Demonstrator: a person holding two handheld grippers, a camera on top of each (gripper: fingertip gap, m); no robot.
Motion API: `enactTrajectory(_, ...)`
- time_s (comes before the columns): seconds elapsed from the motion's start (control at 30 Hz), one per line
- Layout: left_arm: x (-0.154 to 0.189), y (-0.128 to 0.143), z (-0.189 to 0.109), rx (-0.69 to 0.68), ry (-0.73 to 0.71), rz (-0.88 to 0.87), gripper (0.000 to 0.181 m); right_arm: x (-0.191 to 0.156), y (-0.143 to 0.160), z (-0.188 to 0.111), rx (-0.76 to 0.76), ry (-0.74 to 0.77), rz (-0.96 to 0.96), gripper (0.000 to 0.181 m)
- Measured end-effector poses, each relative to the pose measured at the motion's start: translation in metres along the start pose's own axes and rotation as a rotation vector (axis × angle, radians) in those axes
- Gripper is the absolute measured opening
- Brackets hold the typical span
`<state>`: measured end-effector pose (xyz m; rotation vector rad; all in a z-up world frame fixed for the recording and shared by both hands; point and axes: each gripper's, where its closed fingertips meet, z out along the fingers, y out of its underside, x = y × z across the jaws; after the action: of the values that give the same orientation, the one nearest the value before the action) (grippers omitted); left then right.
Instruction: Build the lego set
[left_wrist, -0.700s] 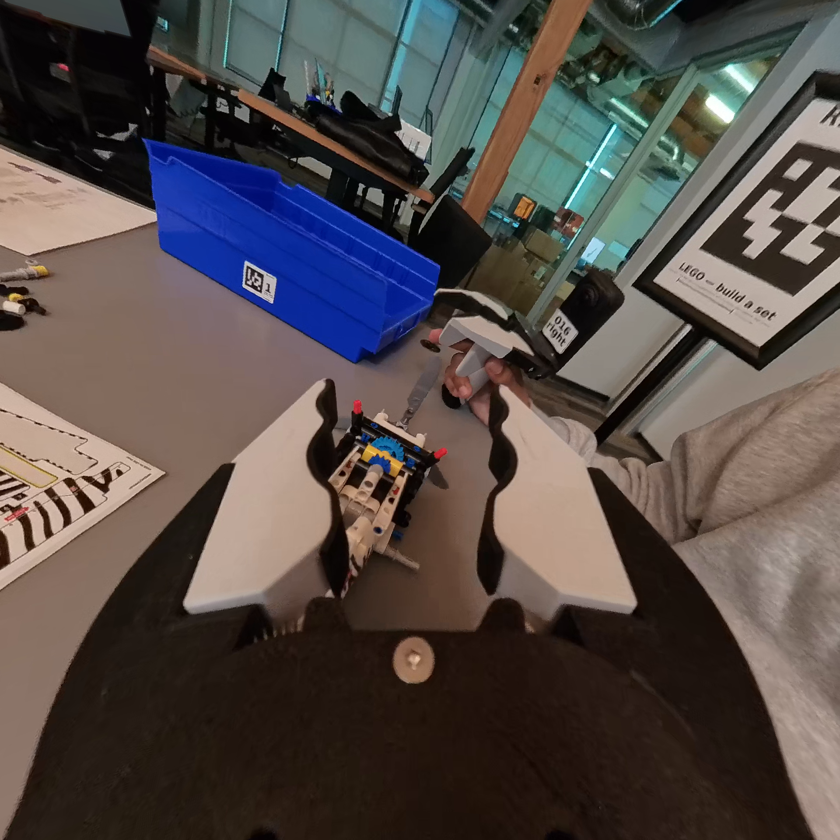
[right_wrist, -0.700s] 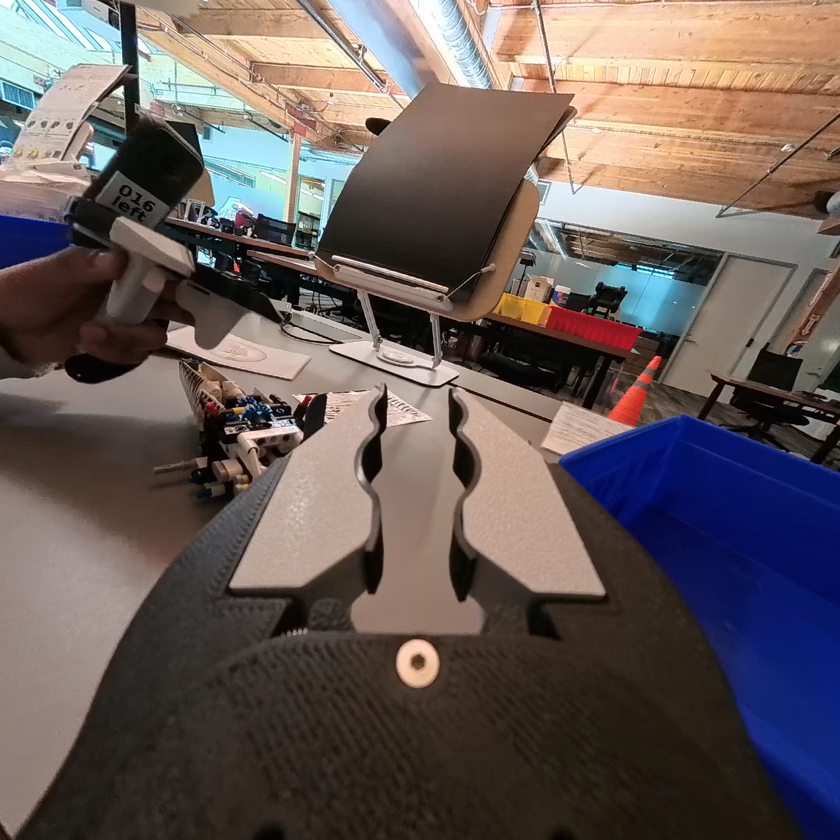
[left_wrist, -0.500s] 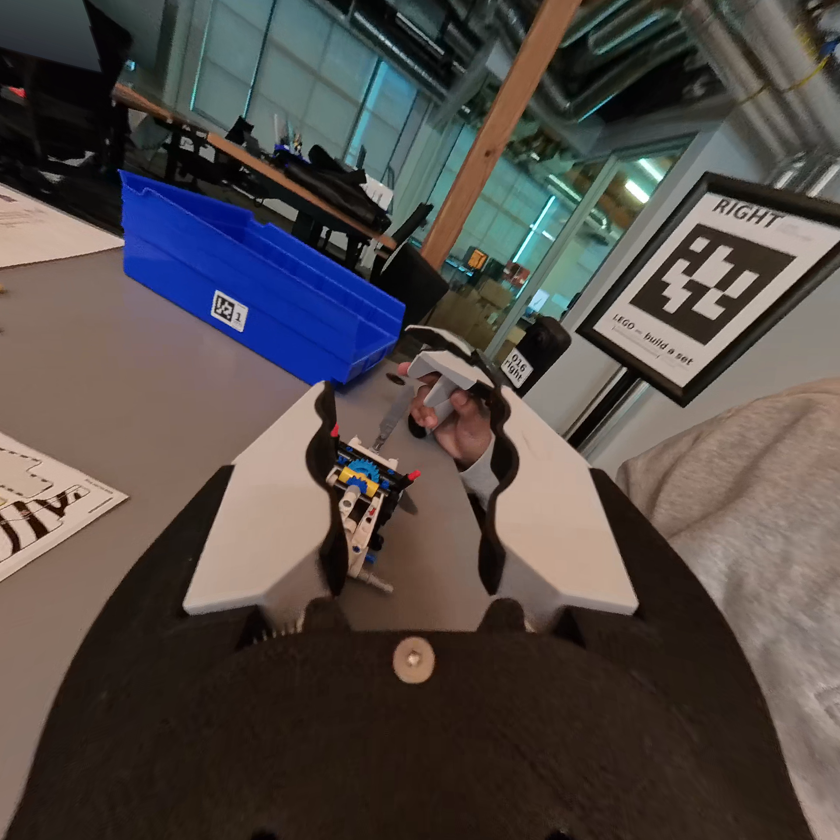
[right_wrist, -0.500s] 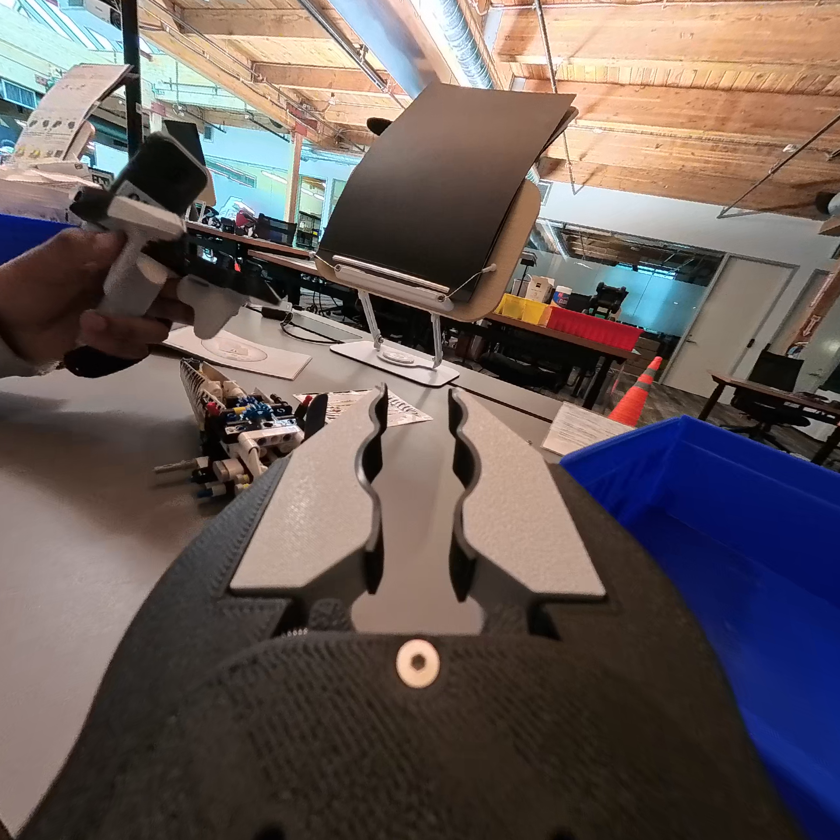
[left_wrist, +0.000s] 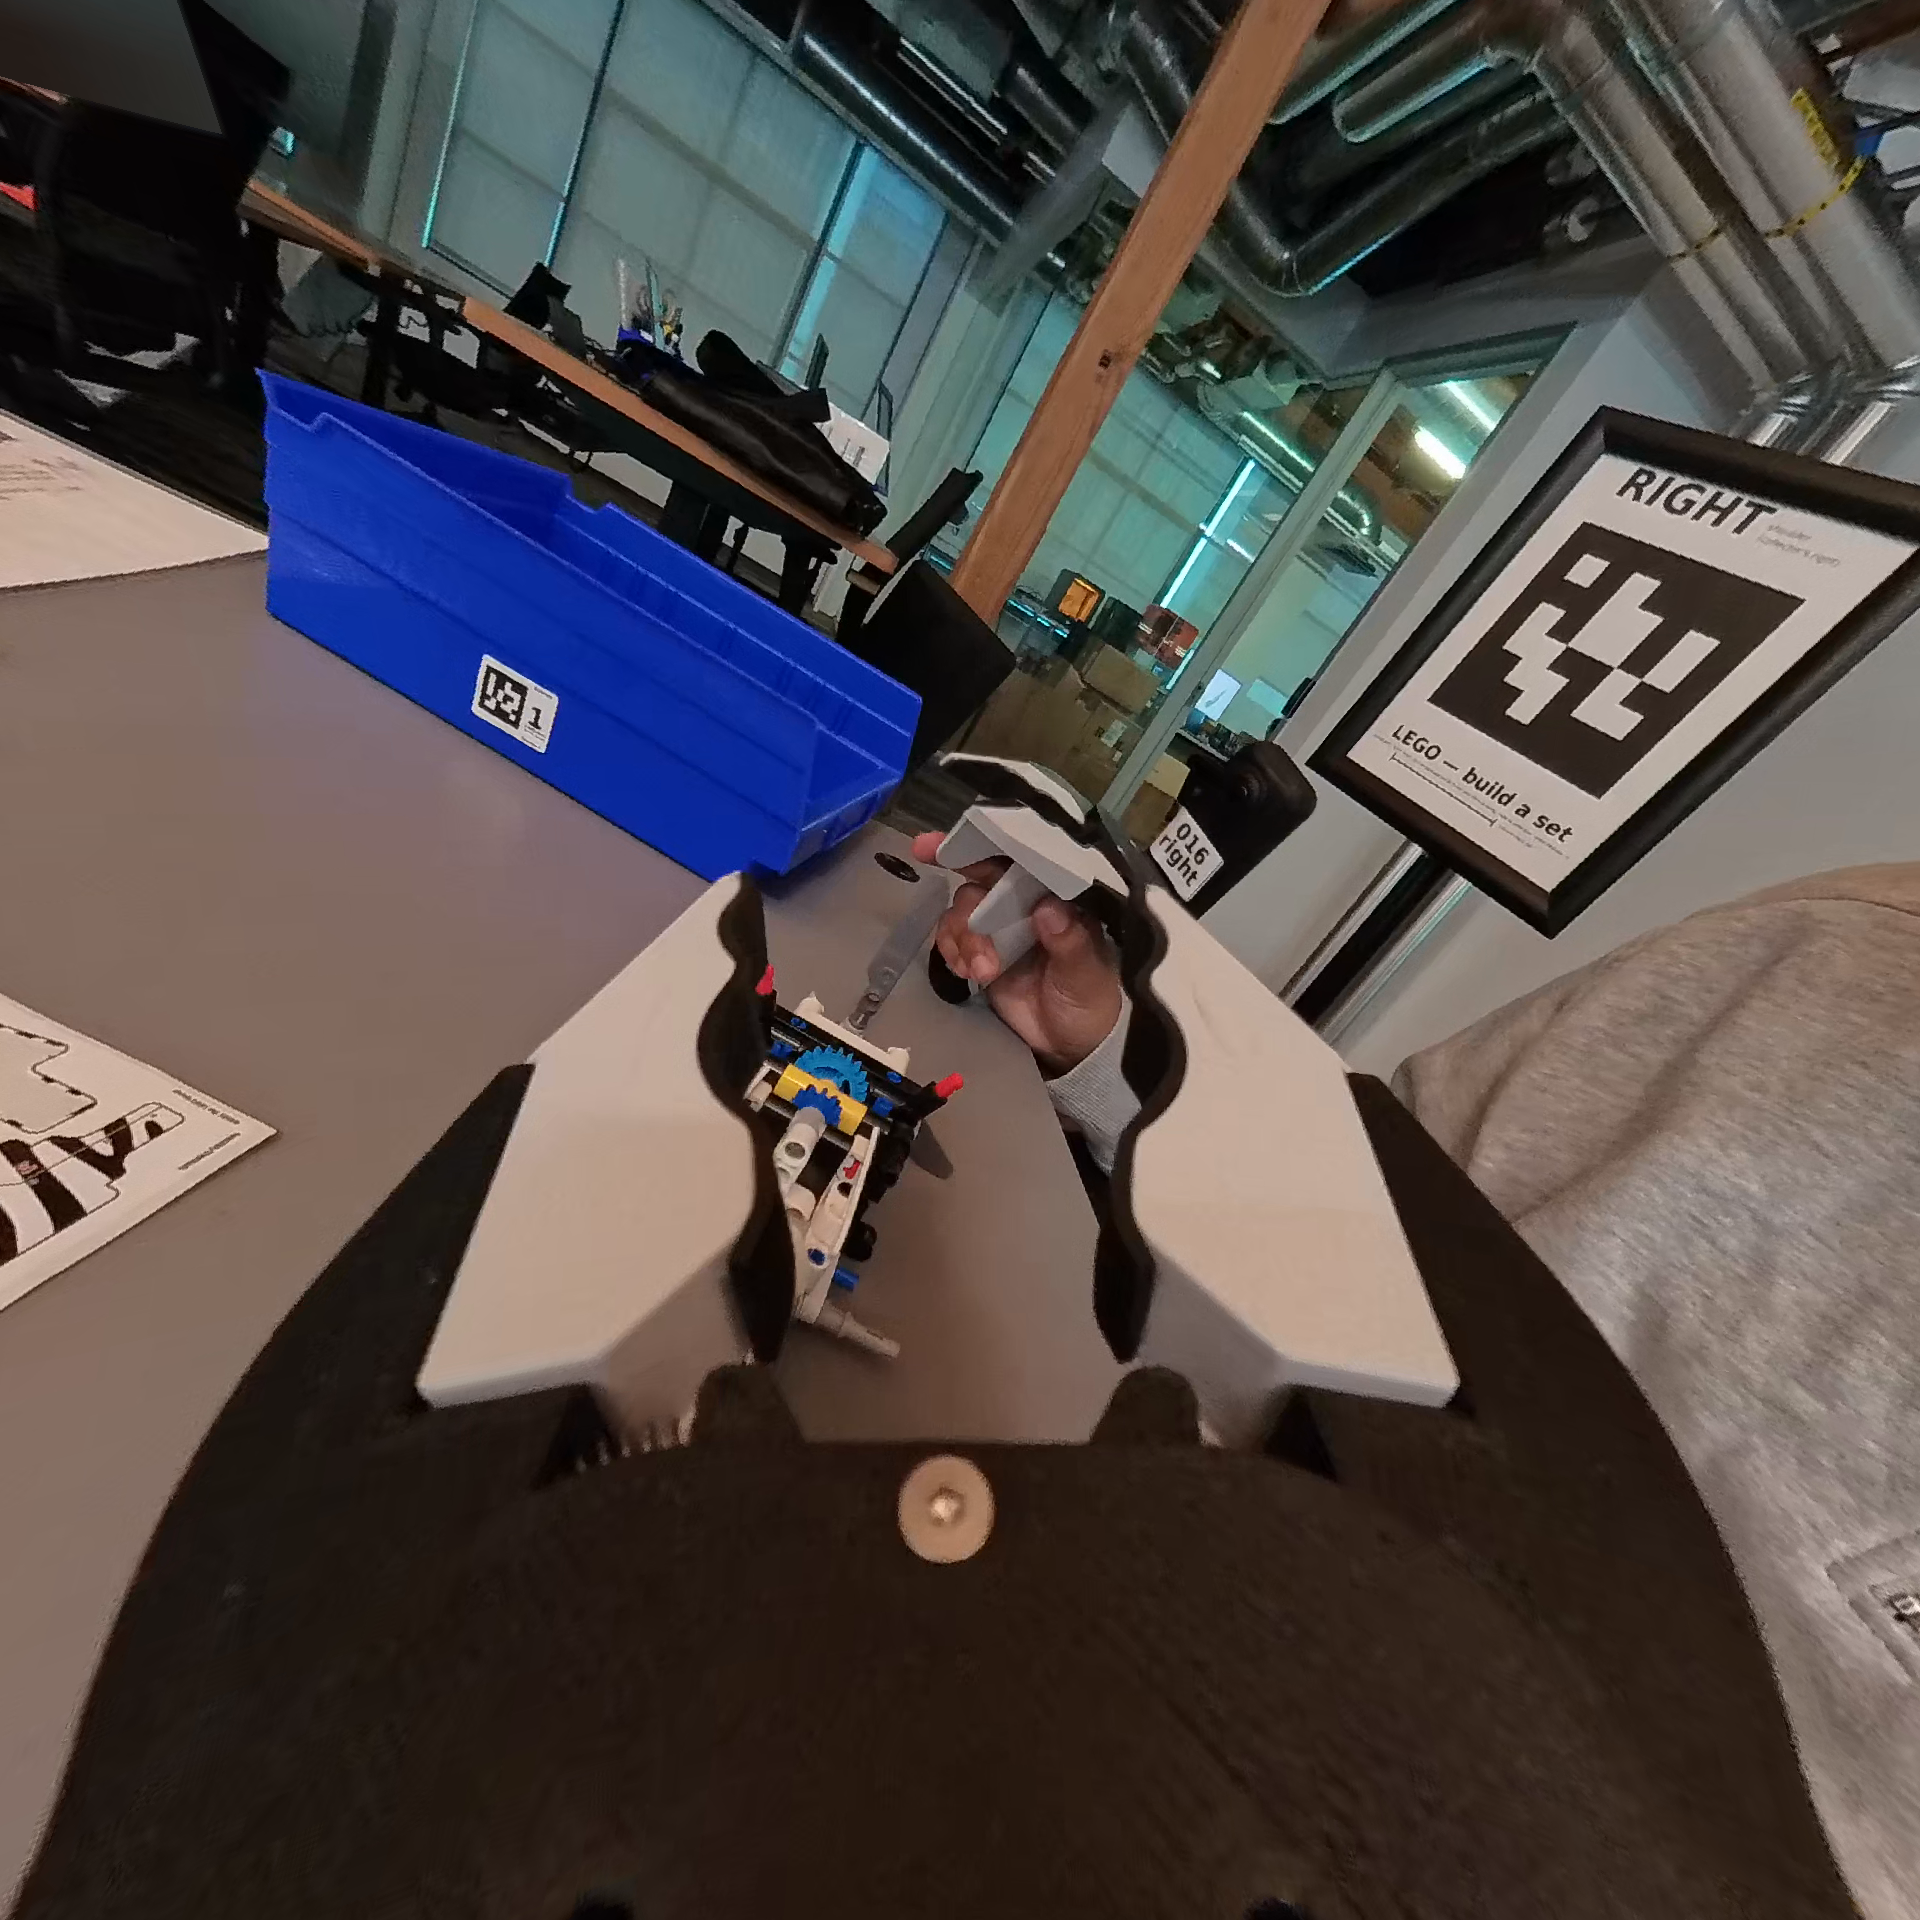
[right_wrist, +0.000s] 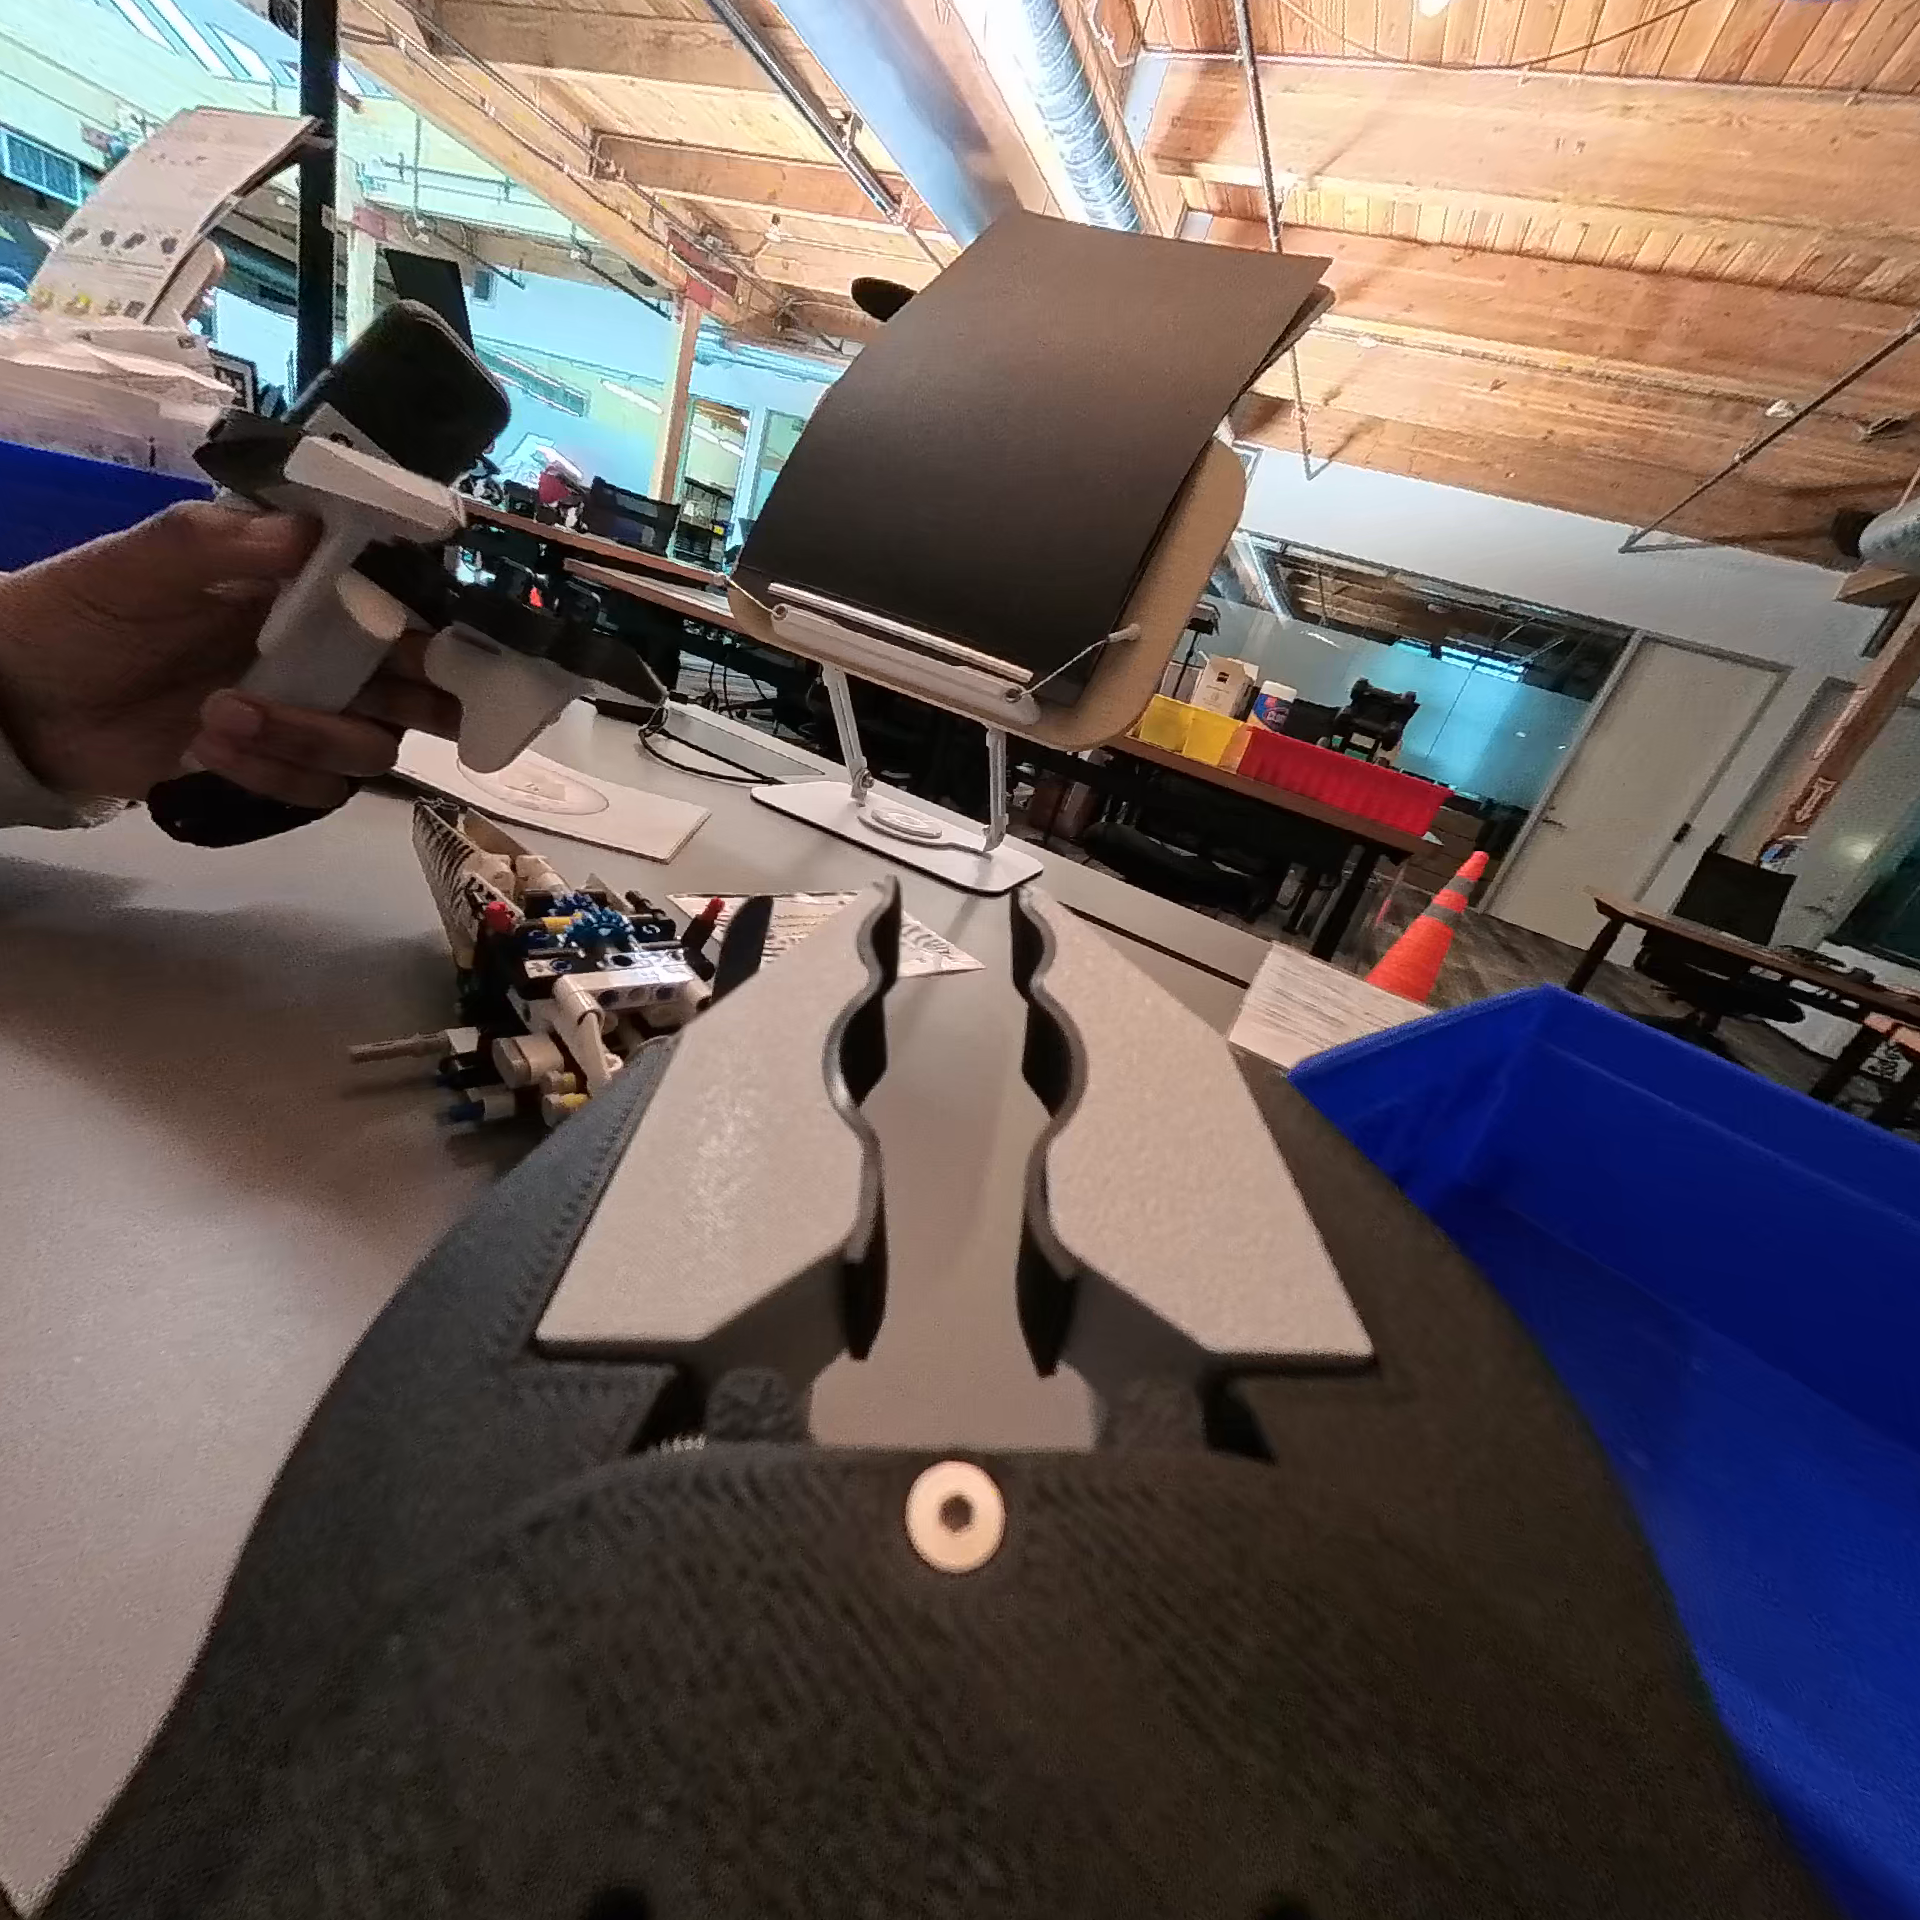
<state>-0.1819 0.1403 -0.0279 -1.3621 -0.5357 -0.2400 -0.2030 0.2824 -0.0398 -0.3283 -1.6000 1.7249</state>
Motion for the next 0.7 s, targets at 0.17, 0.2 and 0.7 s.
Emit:
enactTrajectory(0.17,0.0022,0.0011,0.0012,-0.006,0.009,0.005,0.068,-0.0029,0.0008,0.0011,-0.005,0.006,-0.043,0.016)
enactTrajectory(0.2,0.0033,0.001,0.0014,-0.005,0.016,0.006,0.069,-0.0039,0.001,0.0014,-0.007,0.006,-0.052,0.015)
enactTrajectory(0.7,0.0037,0.0014,0.002,-0.005,0.021,0.006,0.069,-0.0071,0.0006,0.0012,0.039,0.108,-0.311,0.0)
